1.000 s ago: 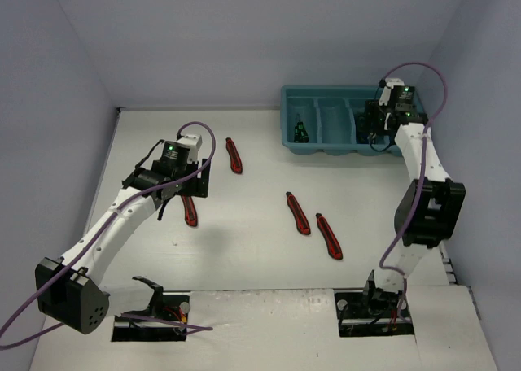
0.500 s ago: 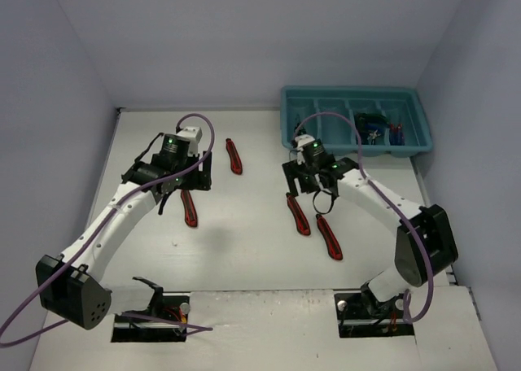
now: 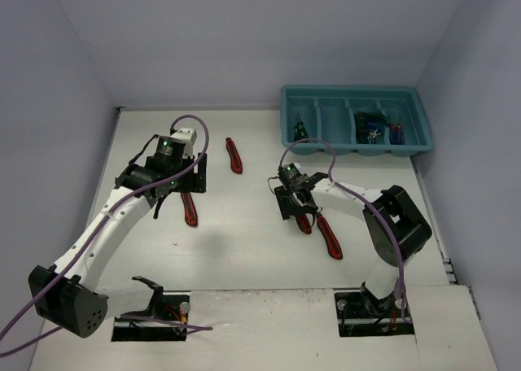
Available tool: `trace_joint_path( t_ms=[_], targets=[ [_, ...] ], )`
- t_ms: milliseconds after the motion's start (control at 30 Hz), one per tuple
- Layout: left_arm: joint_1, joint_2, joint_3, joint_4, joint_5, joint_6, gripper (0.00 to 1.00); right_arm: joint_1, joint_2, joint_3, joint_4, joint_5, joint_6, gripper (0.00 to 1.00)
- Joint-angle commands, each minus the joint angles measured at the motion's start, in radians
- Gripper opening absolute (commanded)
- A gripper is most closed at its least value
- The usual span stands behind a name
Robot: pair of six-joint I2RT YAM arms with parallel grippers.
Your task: Sort the tools into containers
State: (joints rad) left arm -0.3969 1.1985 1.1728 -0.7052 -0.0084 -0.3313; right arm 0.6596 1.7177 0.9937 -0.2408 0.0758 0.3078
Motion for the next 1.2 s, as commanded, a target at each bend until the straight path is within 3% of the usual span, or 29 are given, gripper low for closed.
trace_joint_path(
  t_ms=[0,233,400,600,800,967,1100,1167],
  targets=[
    [0.007,-0.04,-0.002,0.001,-0.025,-0.008,0.7,0.015,0.006,-0.012,0.027,-0.004,0.045,0.46],
    [0.012,-0.031,0.007,0.001,-0.019,0.003,0.7,0.021,-0.044,0.031,0.027,0.019,0.017,0.0],
    [0.015,-0.029,0.02,-0.003,-0.016,0.022,0.7,-0.025,-0.134,0.184,0.003,0.077,-0.05,0.0],
    [0.018,-0.042,0.018,-0.018,-0.009,0.032,0.7,-0.216,-0.093,0.508,-0.017,0.087,-0.17,0.0],
    [0.019,-0.066,-0.011,-0.042,0.008,0.027,0.7,-0.402,0.169,0.855,-0.016,0.091,-0.254,0.0],
    [0.021,-0.095,-0.032,-0.049,0.031,0.004,0.7,-0.481,0.4,1.091,-0.014,0.079,-0.26,0.0],
    [0.023,-0.109,-0.046,-0.055,0.042,-0.012,0.7,-0.517,0.581,1.241,-0.01,0.064,-0.245,0.06],
    [0.021,-0.114,-0.047,-0.056,0.044,-0.018,0.7,-0.526,0.627,1.276,-0.008,0.062,-0.239,0.16]
  ],
)
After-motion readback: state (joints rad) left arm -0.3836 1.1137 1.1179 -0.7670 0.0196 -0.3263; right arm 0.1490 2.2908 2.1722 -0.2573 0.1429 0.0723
